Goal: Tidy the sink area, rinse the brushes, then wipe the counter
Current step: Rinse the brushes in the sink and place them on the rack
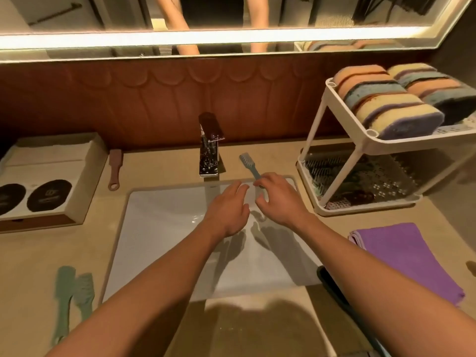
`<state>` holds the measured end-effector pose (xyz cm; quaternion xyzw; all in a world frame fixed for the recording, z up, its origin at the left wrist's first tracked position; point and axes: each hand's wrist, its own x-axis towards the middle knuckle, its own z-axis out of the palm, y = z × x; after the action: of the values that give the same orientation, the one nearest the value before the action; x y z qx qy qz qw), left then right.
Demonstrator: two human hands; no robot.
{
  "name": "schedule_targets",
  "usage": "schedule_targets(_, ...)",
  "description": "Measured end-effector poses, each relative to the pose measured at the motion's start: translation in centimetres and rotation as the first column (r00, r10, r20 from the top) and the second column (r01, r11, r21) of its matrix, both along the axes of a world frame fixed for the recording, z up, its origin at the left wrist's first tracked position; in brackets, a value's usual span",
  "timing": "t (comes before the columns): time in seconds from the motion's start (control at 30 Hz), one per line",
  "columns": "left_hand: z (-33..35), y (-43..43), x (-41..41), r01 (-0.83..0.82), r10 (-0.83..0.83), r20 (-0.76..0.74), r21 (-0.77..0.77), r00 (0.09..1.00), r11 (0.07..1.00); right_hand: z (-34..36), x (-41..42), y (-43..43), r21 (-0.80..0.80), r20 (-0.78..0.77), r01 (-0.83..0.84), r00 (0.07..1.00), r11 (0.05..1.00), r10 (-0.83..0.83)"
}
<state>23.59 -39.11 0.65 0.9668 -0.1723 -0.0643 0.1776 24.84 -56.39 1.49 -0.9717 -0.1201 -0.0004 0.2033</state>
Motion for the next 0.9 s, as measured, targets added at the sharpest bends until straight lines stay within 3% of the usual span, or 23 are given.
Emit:
schedule_targets(0.13,-0.8,0.4,1.9,0.002,-0.002,0.026,0.007,1.0,1.0,-1.3,3.4,0.3,-0.01,-0.017,0.003,1.0,1.0,-0.003)
schedule_targets(0.3,-2.4,1.7,4.4,0.021,-0.035,0.089,0.155,0.995,0.988,-3.2,7.5,1.6,-0.022,-0.005,0.046,0.999,0.999,-0.046)
schedule_targets(0.5,-5.4,1.9,6.5,-0.024,0.022,0.038,0.056,0.999,0.998,-4.8,11.3,3.0,-0.107,0.048,0.082,0.996,0.991,-0.078)
schedule_targets(0.6,-6.3,2.6,7.1,-0.01,0.007,0.051,0.056,0.999,0.998,-5.5,12.5,4.0,-0.036,0.12,0.141,0.983,0.989,-0.136)
schedule_targets(0.77,-6.7,3.8,7.5,-0.009,0.005,0.037,0.102,0.999,0.995,-5.8,12.8,5.3,0.16,0.038,0.2,0.977,0.967,-0.208)
schedule_targets(0.9,-6.2,4.7,6.7,-0.054,0.055,-0.005,0.167,0.998,0.984,-5.3,10.6,6.1,0.137,0.06,0.156,0.984,0.978,-0.166)
